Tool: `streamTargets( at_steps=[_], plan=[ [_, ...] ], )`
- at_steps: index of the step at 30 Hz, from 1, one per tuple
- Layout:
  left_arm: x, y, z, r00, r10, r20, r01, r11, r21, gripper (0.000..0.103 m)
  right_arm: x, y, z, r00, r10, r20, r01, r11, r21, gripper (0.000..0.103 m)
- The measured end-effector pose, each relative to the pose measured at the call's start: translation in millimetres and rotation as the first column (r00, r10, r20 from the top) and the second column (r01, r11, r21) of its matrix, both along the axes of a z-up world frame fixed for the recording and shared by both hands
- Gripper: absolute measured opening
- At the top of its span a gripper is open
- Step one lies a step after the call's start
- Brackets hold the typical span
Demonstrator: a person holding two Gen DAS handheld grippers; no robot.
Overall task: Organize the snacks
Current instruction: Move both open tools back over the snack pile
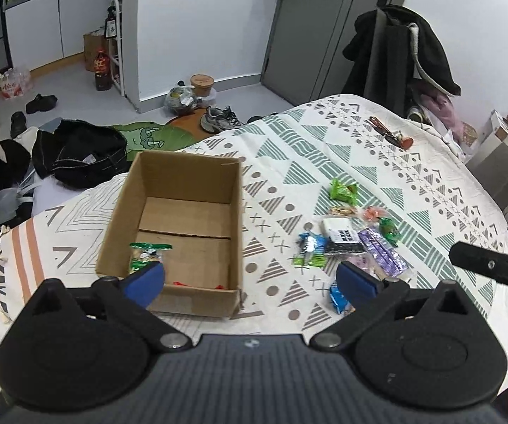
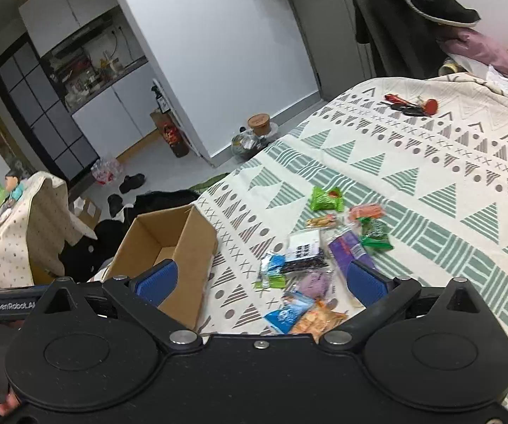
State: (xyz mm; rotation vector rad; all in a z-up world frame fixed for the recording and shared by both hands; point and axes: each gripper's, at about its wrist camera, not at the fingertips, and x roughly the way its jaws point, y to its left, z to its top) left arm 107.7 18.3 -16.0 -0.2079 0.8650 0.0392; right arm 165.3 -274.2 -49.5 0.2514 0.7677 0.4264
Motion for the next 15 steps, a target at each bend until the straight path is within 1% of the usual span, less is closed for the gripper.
streamTargets(
  at_steps=[9,12,15],
  plan=[
    [-2.6,-33.7,10.1,1.0,-0.03,0.006,0.03,0.998,0.057,0.103,-0.3,-24.5,-14.0,1.0,-0.014,-0.005,0.014,0.999,0.047,0.103],
    [-2.1,-44.7,10.9,0.999,-0.031,0.007,0.03,0.996,0.082,0.103,0.4,-32.6,-18.8,1.0,-0.019,-0.021,0.021,0.998,0.06,0.103],
    [-1.8,-55.3,9.0,0.999,-0.035,-0.001,0.035,0.996,0.083,0.103,1.3,-40.7,-24.4,0.999,-0.033,-0.029,0.035,0.998,0.06,0.103]
  ],
)
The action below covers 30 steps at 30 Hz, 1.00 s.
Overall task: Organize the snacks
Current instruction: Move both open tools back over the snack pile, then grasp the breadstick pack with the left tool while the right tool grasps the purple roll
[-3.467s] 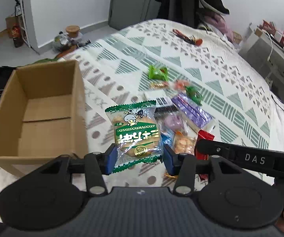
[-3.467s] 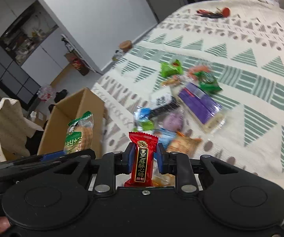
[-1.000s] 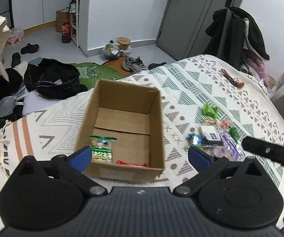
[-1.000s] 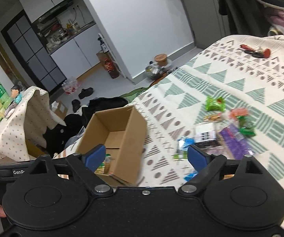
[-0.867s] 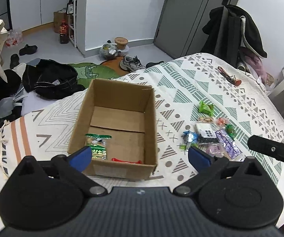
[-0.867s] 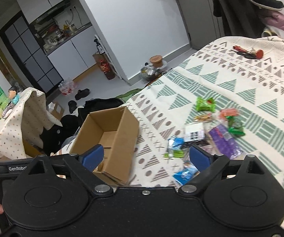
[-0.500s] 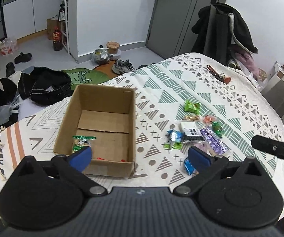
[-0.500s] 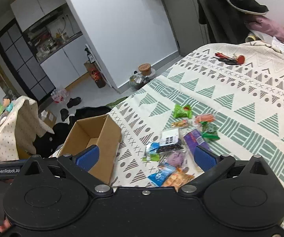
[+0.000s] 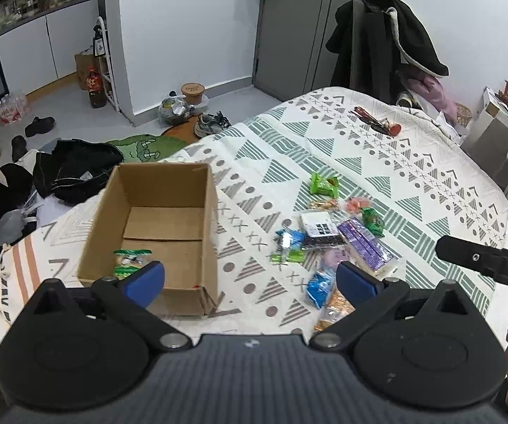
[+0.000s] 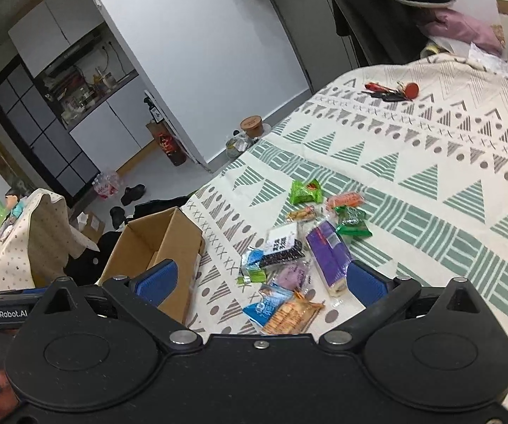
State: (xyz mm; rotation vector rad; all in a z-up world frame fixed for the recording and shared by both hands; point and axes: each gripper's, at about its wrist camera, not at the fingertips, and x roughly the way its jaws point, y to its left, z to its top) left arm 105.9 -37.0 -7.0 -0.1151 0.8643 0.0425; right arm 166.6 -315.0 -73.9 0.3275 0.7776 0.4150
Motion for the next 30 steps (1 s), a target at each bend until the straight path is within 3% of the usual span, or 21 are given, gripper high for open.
streamTargets(
  at_steps=[12,22,30],
  plan=[
    [8.4,-37.6,-23.1,0.999,0.013,-0.033,-0.014,1.0,-0.013,0.103,10.5,-30.7,-28.6,0.994,-0.036,-0.099,0.042,0.998,0.052,0.103],
    [24.5,-48.8,-59.0,0.999,0.015,-0.046,-0.017,0.998,-0.053,0.1,29.0,-44.0,-43.8,0.983,-0.096,-0.155,0.106,0.993,0.055,0.101],
    [37.1,-50.3,-92.4,0.995,0.019,-0.103,-0.031,0.994,-0.109,0.095,42.3,-46.2,-60.5,0.967,-0.117,-0.225,0.13,0.991,0.044,0.088]
  ],
)
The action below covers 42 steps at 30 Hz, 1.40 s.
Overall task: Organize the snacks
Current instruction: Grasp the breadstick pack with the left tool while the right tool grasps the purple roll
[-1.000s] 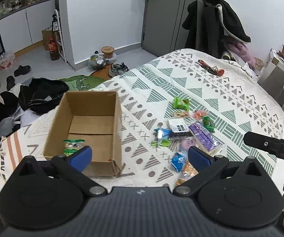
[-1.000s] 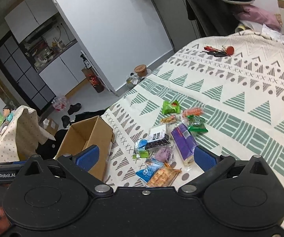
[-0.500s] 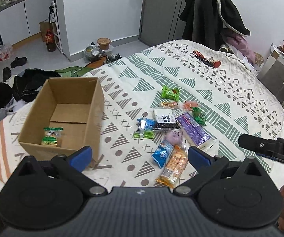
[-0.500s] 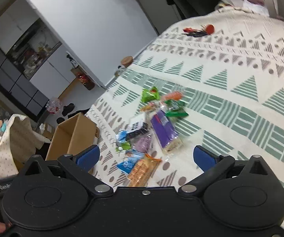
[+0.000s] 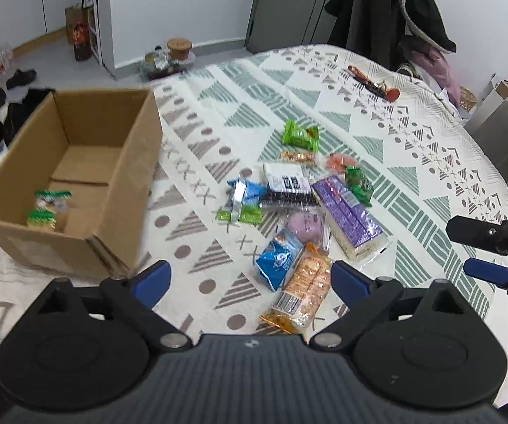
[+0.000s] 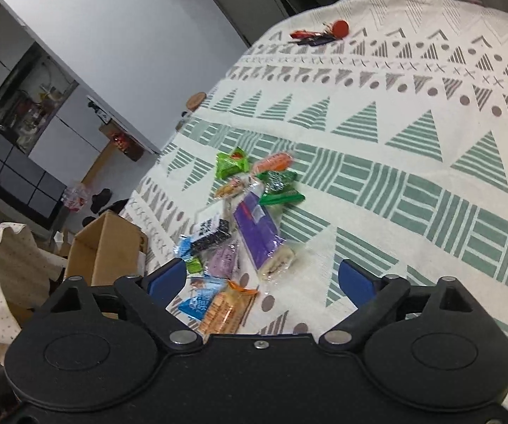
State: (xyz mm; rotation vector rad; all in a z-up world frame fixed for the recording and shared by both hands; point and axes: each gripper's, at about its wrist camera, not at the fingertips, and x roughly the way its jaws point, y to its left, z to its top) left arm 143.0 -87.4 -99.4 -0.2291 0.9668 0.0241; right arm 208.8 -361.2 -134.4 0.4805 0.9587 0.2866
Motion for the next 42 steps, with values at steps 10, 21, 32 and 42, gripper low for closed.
streamTargets(
  at_steps=[10,21,32,42],
  plan=[
    [22.6,0.4,-36.7,0.998,0.01,-0.066,-0.013,0.999,-0.05,0.076,21.1,12.1,-20.9,0.997,0.028,-0.069,-0.027,1.0,0.008,0.071],
    [41.8,-21.1,-66.3,0.989,-0.066,-0.129,0.05,0.991,-0.124,0.067,39.5,16.7,-39.0,0.992,0.03,-0.119,-0.03,1.0,0.001,0.065],
    [44.3,-32.9,-76.8,0.978,-0.124,-0.17,0.095,0.981,-0.171,0.022,55.5,28.6,-48.5,0.992,0.061,-0.111,-0.063,0.998,-0.014,0.064],
    [49.0,-16.8,-47.5,0.992,-0.094,-0.086,0.078,0.982,-0.174,0.022,75.1,44.7,-49.0,0.994,0.088,-0.066,-0.093,0.992,-0.089,0.064]
  ],
)
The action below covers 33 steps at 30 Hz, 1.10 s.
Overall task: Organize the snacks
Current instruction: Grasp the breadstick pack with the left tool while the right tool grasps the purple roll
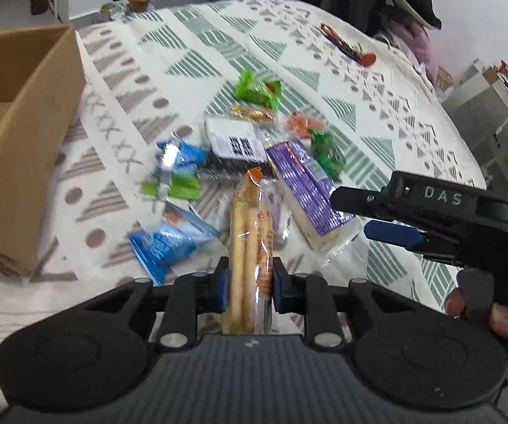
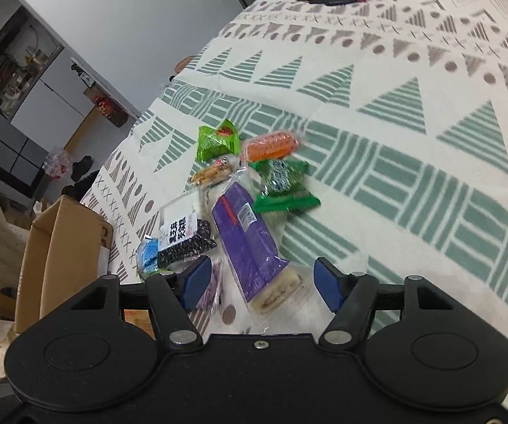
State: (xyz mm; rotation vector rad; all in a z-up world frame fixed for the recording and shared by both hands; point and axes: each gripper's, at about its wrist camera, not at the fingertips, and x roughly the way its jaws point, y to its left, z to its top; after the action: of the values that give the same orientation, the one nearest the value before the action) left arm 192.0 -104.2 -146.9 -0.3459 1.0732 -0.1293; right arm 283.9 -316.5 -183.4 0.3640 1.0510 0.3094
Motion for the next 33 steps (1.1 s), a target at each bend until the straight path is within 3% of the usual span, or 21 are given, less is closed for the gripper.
streamTargets(
  at_steps=[7,13,16,18,26,33],
  plan=[
    [1.2,18.3,10.7,0.999,0.044,0.022,-0.044,0.999,0.024,0.022,4.4,7.1,8.8,0.994,0.013,0.107,-0.003,0.996,-0.09,0.065],
    [3.3,33.7,15.5,0.996,0.085,0.036,-0.087,0.995,0.046,0.022,16.6,21.8,-7.7,0.995,0.083,0.058,-0.077,0.992,-0.096,0.065],
    [3.6,38.3,15.8,0.994,0.099,0.038,-0.101,0.993,0.058,0.022,17.8,24.6,-23.9,0.992,0.115,-0.043,-0.119,0.986,-0.115,0.045],
    [3.0,40.1,16.4,0.994,0.102,0.039,-0.104,0.993,0.063,0.022,14.0,21.9,-22.1,0.99,0.129,-0.051,-0.133,0.987,-0.088,0.03],
    [-3.3,43.1,24.4,0.994,0.102,0.051,-0.105,0.991,0.077,0.022,-4.7,9.8,-10.0,0.991,0.114,-0.067,-0.116,0.993,-0.029,0.021],
    [-14.2,46.2,37.0,0.992,0.105,0.073,-0.11,0.991,0.073,0.022,-16.1,8.8,8.7,0.996,0.091,-0.016,-0.091,0.995,0.045,0.017]
  ],
)
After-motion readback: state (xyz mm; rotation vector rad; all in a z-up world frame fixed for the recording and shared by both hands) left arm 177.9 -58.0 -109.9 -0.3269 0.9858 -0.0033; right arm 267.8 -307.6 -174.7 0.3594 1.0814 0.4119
